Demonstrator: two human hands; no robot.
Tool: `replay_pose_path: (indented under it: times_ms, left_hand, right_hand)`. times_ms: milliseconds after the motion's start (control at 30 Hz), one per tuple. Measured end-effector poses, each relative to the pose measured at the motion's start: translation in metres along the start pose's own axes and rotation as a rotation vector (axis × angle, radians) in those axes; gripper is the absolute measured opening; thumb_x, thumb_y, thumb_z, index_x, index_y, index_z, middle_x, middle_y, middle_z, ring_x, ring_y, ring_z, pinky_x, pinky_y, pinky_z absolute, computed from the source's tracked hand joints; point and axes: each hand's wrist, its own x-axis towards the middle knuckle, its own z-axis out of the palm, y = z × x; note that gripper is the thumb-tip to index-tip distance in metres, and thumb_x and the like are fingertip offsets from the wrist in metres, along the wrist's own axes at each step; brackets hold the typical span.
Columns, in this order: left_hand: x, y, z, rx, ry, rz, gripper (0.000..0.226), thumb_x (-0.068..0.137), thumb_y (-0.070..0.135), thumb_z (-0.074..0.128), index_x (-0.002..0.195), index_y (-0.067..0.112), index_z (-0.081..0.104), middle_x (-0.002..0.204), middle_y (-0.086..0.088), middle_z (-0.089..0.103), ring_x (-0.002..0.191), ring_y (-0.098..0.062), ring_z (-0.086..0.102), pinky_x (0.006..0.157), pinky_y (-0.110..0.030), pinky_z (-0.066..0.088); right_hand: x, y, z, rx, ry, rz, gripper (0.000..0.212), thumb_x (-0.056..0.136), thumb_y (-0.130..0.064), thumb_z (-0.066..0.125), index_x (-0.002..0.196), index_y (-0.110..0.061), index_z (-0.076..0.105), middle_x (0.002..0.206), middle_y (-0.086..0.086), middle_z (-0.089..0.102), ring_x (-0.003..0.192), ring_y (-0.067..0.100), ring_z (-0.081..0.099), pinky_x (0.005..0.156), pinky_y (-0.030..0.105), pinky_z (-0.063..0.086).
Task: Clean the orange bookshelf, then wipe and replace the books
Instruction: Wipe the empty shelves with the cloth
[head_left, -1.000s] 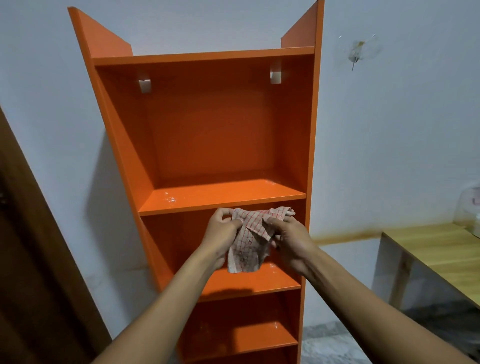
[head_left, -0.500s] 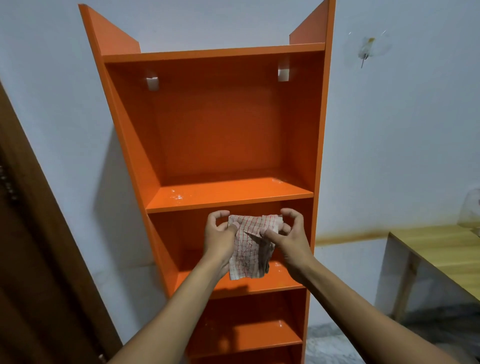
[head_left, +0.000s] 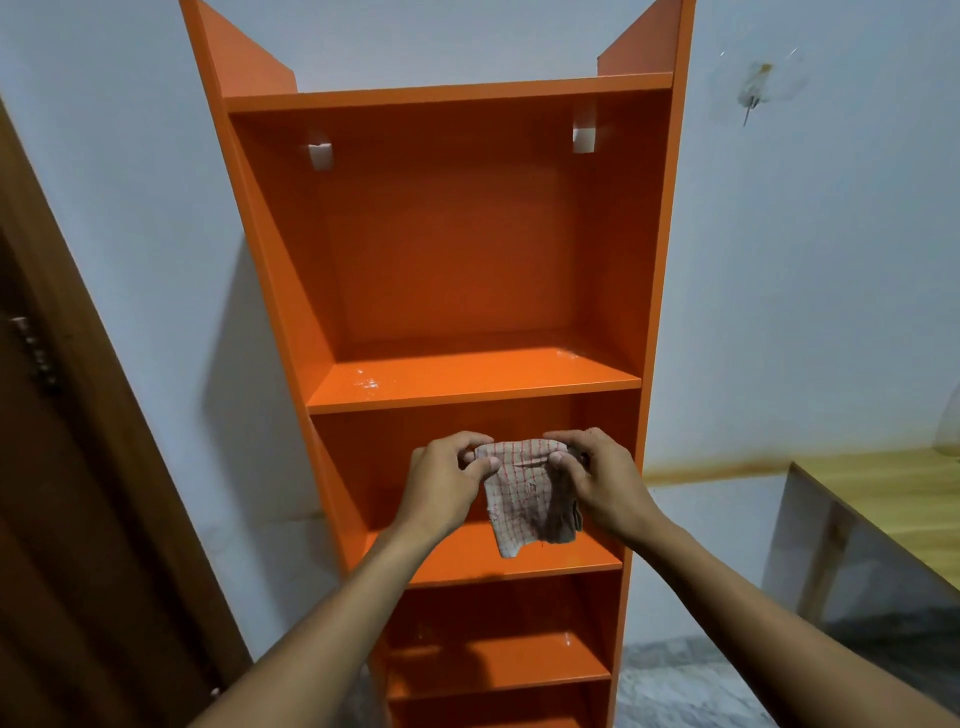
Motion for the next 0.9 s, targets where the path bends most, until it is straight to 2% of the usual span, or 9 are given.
replay_pose_path:
  times_ms: [100,167,267,367,467,633,700,800,900]
  left_hand:
    - [-0.001,0.001,-0.002,0.092,-0.046,0.099,0.03,0.092,0.023,0.069,0.122,0.019,0.07,0.107,0.003,0.072,0.09,-0.007,0.062,0.068,-0.001,0.038]
    - [-0.001,0.0,-0.002,0.103,-0.095,0.119,0.026,0.095,0.025,0.065,0.12,0.02,0.07,0.111,0.005,0.071,0.101,-0.009,0.063,0.079,-0.013,0.043]
    - [0.004,-0.005,0.0,0.147,-0.145,0.094,0.017,0.099,0.03,0.057,0.107,0.021,0.069,0.1,0.004,0.061,0.1,-0.017,0.056,0.081,-0.027,0.04]
    - [0.008,-0.001,0.002,0.014,-0.208,0.01,0.017,0.102,0.037,0.049,0.099,0.028,0.064,0.107,0.003,0.056,0.105,-0.017,0.052,0.087,-0.032,0.041]
    - [0.01,0.005,0.004,-0.141,-0.183,-0.034,0.02,0.104,0.031,0.048,0.101,0.02,0.063,0.105,0.004,0.065,0.097,-0.013,0.059,0.074,-0.026,0.044]
    - [0.024,0.004,0.01,-0.117,-0.108,-0.022,0.017,0.103,0.02,0.045,0.102,0.023,0.062,0.084,0.002,0.066,0.065,-0.013,0.058,0.055,-0.025,0.039]
    - [0.034,0.006,0.01,-0.114,-0.091,-0.015,0.018,0.103,0.018,0.043,0.109,0.024,0.059,0.078,0.004,0.064,0.056,-0.011,0.054,0.049,-0.023,0.037]
    - [0.056,0.005,0.008,-0.086,-0.016,0.023,0.018,0.099,0.015,0.049,0.113,0.022,0.058,0.096,0.003,0.069,0.075,-0.014,0.062,0.06,-0.017,0.043]
    - [0.086,-0.009,0.004,0.119,0.054,0.125,0.025,0.097,0.015,0.055,0.121,0.017,0.058,0.12,-0.002,0.064,0.11,-0.021,0.06,0.096,-0.03,0.046]
  right_hand:
    - [0.002,0.002,0.0,-0.099,-0.03,0.0,0.018,0.1,-0.021,0.053,0.111,-0.018,0.067,0.103,-0.002,0.054,0.103,0.017,0.055,0.087,0.028,0.047]
    - [0.001,0.002,-0.001,-0.044,-0.064,0.027,0.011,0.1,-0.027,0.053,0.103,-0.025,0.063,0.105,-0.005,0.048,0.107,0.016,0.05,0.09,0.032,0.048]
    - [-0.002,-0.005,-0.01,0.271,-0.149,0.144,0.014,0.102,-0.036,0.048,0.102,-0.026,0.059,0.114,-0.006,0.05,0.112,0.016,0.052,0.088,0.03,0.049]
    - [-0.01,-0.018,-0.01,0.674,-0.174,0.335,0.032,0.102,-0.042,0.045,0.116,-0.014,0.056,0.116,0.01,0.064,0.104,0.025,0.067,0.081,0.033,0.056]
    - [-0.025,-0.025,0.003,1.151,-0.244,0.537,0.036,0.098,-0.031,0.059,0.127,-0.01,0.055,0.12,0.022,0.068,0.104,0.037,0.069,0.074,0.046,0.059]
    - [-0.022,-0.035,0.01,1.404,-0.242,0.769,0.031,0.103,-0.022,0.048,0.122,0.002,0.056,0.098,0.024,0.073,0.08,0.033,0.074,0.053,0.037,0.056]
    - [-0.003,-0.035,0.0,1.277,-0.125,0.714,0.025,0.105,-0.018,0.045,0.118,-0.002,0.059,0.098,0.021,0.074,0.083,0.03,0.074,0.059,0.038,0.058]
    - [0.041,-0.03,-0.025,0.664,0.075,0.443,0.02,0.104,-0.011,0.044,0.101,-0.014,0.063,0.092,0.01,0.072,0.076,0.01,0.072,0.063,0.029,0.057]
    - [0.1,-0.016,-0.049,-0.031,0.221,0.096,0.03,0.096,-0.003,0.044,0.12,-0.015,0.057,0.112,0.009,0.069,0.098,0.024,0.067,0.081,0.041,0.056]
